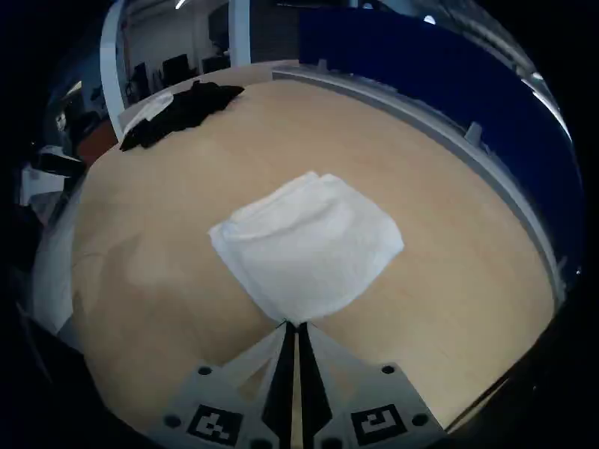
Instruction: Fold towel
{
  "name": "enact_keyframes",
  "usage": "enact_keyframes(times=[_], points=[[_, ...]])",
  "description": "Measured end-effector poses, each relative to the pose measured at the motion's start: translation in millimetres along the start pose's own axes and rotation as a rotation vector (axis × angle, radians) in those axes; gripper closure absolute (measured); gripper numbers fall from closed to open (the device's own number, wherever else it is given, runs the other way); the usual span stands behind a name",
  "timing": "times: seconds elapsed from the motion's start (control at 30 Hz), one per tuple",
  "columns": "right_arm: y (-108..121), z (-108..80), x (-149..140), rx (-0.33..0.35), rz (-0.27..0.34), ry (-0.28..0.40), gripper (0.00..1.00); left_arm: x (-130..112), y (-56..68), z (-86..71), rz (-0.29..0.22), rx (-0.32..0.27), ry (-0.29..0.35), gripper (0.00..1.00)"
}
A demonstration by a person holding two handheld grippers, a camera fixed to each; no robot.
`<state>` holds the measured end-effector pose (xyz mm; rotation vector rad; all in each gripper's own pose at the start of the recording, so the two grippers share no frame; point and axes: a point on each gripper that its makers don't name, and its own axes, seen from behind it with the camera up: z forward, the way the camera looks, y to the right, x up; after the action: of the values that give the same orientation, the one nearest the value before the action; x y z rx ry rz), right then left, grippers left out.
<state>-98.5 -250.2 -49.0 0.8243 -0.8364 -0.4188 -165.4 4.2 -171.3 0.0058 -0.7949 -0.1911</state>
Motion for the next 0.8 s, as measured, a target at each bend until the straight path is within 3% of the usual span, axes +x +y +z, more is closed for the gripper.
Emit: enact_keyframes(times=[0.5, 0.8], points=[[19, -58.7, 99, -0.042, -0.062, 0.198, 0.97, 16, 8.4, 1.2, 0.018, -0.019, 0.023, 0.13], [35, -94.7, 129, -0.062, -0.066, 0.261, 0.97, 24, 19.5, 1.7, 0.036, -0.037, 0.030, 0.13]])
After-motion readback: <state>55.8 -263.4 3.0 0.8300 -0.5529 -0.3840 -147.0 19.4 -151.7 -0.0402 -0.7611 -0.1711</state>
